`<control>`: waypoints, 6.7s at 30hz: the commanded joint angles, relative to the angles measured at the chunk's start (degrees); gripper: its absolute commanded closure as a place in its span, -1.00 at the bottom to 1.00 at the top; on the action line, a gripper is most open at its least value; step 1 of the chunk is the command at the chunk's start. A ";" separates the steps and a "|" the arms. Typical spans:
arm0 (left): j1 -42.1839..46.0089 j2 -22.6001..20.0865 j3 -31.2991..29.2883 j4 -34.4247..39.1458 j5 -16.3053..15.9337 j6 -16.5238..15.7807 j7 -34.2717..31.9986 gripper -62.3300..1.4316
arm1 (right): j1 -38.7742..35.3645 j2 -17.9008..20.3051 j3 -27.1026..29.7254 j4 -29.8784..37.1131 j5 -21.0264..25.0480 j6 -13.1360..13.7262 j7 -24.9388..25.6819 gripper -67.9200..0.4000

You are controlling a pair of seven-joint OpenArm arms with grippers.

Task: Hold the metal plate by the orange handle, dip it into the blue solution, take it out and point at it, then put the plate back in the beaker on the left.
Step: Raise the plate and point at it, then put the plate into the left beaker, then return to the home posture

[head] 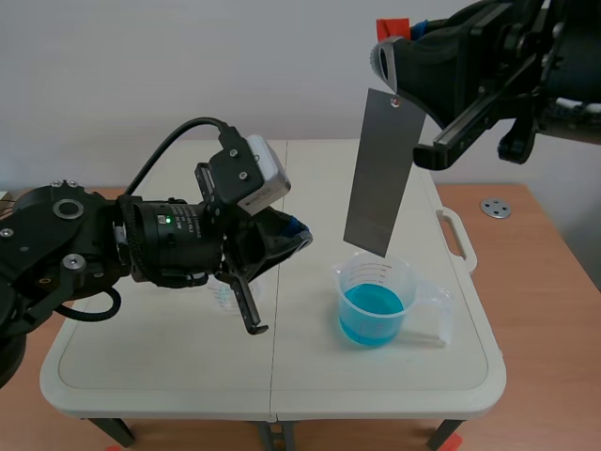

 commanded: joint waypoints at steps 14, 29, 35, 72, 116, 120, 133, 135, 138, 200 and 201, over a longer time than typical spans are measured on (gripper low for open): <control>2.71 -0.37 -2.47 1.44 -0.42 3.74 -1.60 0.90 | 1.18 0.42 0.15 0.81 1.05 0.63 0.76 0.96; 27.28 -9.75 -22.69 14.56 -0.46 12.70 -10.34 0.90 | 4.87 0.42 -1.44 0.79 1.86 0.63 -1.07 0.96; 40.63 -11.61 -31.39 16.57 -0.46 14.05 -14.10 0.90 | 7.26 0.37 -4.50 0.79 1.86 0.63 -1.73 0.96; 70.07 -11.28 -38.73 16.09 -0.44 13.49 -14.93 0.90 | 26.40 -10.27 -24.79 -18.27 -2.80 -0.66 -3.34 0.96; 69.96 -11.28 -38.73 16.09 -0.44 13.46 -14.53 0.90 | 31.30 -13.40 -29.24 -43.52 -14.36 -0.46 13.68 0.96; 69.96 -11.28 -38.73 16.09 -0.44 13.46 -14.53 0.90 | 31.30 -13.40 -29.24 -45.11 -15.58 -0.46 14.97 0.96; 69.96 -11.28 -38.73 16.09 -0.44 13.46 -14.53 0.90 | 31.28 -13.40 -29.22 -50.23 -17.86 -0.46 17.27 0.96; 69.96 -11.28 -38.73 16.09 -0.44 13.46 -14.53 0.90 | 31.28 -13.40 -29.22 -51.01 -18.16 -0.46 17.73 0.96; 69.96 -11.28 -38.73 16.09 -0.44 13.46 -14.53 0.90 | 31.28 -13.40 -29.22 -52.06 -18.21 -0.46 18.38 0.96; 66.16 -11.17 -38.62 16.09 -0.68 13.25 -14.82 -1.00 | 31.43 -12.55 -29.16 -57.42 -21.55 -4.81 27.06 -0.96; 65.94 -11.08 -38.62 16.11 -0.83 13.20 -15.93 -1.00 | 31.26 -12.07 -29.16 -56.59 -21.55 -4.79 26.99 -0.96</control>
